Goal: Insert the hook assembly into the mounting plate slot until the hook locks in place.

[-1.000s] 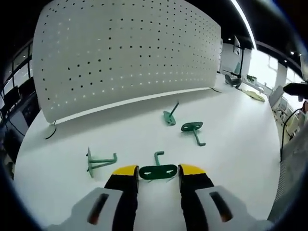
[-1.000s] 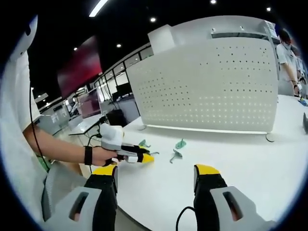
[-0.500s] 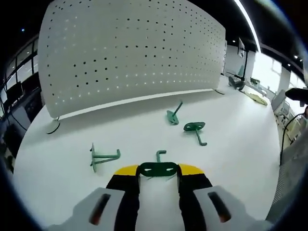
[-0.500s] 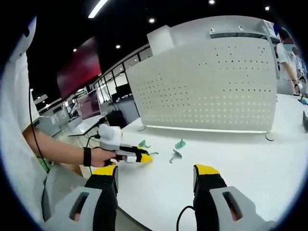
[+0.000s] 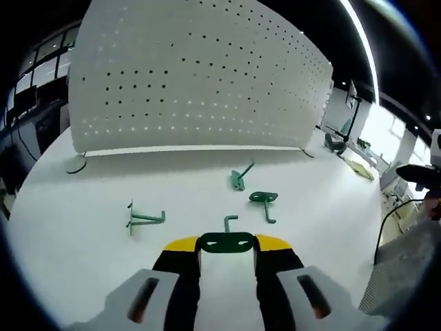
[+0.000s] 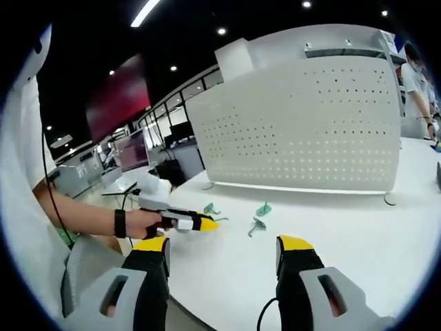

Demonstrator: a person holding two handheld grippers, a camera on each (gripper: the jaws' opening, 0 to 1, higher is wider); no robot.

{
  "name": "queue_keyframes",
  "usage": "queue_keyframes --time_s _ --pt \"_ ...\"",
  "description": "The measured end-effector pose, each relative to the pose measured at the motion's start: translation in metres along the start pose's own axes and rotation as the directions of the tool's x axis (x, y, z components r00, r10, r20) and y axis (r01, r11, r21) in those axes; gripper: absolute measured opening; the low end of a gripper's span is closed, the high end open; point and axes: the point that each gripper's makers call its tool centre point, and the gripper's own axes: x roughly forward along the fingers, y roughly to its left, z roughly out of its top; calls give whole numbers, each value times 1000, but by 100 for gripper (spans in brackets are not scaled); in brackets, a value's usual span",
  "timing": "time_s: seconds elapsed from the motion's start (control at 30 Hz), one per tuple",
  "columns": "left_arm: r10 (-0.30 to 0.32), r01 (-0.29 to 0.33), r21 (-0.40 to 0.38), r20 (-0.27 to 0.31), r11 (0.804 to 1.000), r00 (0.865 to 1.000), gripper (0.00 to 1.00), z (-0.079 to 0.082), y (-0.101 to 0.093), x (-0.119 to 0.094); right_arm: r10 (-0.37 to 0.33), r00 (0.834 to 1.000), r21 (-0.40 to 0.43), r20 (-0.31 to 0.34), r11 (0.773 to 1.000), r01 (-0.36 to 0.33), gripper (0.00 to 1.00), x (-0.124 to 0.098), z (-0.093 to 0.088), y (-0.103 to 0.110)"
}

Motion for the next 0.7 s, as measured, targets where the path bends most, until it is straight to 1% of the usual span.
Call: queue_keyframes --time_s 0.17,0.2,0.27,0.33,0.4,0.5,0.63,0.7 --pt "-25 25 -41 11 999 1000 31 6 -10 -10 12 1000 -4 10 1000 -12 63 0 2 3" --pt "-41 42 -47 5 998 999 31 6 -14 -12 14 1000 -6 11 1000 -14 63 0 2 3" --pt "-56 55 -46 -14 997 998 31 4 -18 -15 18 1000 -8 12 1000 -18 62 0 2 4" --pt "-72 71 -25 -9 997 997 31 4 -25 -19 23 1000 -7 14 1000 -23 62 -1 2 6" --pt "-89 89 -30 -14 996 996 31 5 -31 -24 33 999 -12 16 999 -33 62 -1 3 8" --pt "-124 124 -53 -3 991 992 31 8 -42 -31 42 999 -20 12 999 -42 62 -1 3 11" --pt "-152 152 -76 6 985 988 31 10 -51 -39 54 998 -26 18 998 -53 62 -1 5 13" --pt "-172 172 -115 9 978 985 31 11 -57 -43 58 998 -30 19 998 -58 61 -1 7 14"
